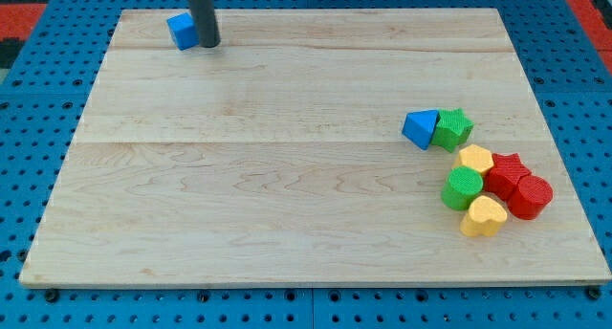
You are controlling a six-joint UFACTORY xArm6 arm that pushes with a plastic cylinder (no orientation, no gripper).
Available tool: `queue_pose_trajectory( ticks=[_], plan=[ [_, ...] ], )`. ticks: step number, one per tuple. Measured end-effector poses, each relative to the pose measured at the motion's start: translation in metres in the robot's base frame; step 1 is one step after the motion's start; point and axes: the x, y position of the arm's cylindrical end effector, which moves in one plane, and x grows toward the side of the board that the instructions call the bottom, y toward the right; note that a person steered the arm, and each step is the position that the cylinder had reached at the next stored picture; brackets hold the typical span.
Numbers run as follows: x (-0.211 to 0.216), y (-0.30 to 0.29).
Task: Push the blue cube to the top left corner of the board
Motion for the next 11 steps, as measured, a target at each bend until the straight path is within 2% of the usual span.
queue_pose_trajectory(
  ticks=[1, 2, 3, 4, 5, 6, 7, 8, 10, 11],
  plan=[
    [-0.009, 0.020],
    [-0.025, -0.028],
    [-0.023, -0.080],
    [-0.008, -0.021],
    [0.019, -0.053],
    [0.022, -0.101],
    [0.006, -0.113],
    [0.005, -0.082],
    [0.009, 0.133],
    [0.038, 0.261]
  ],
)
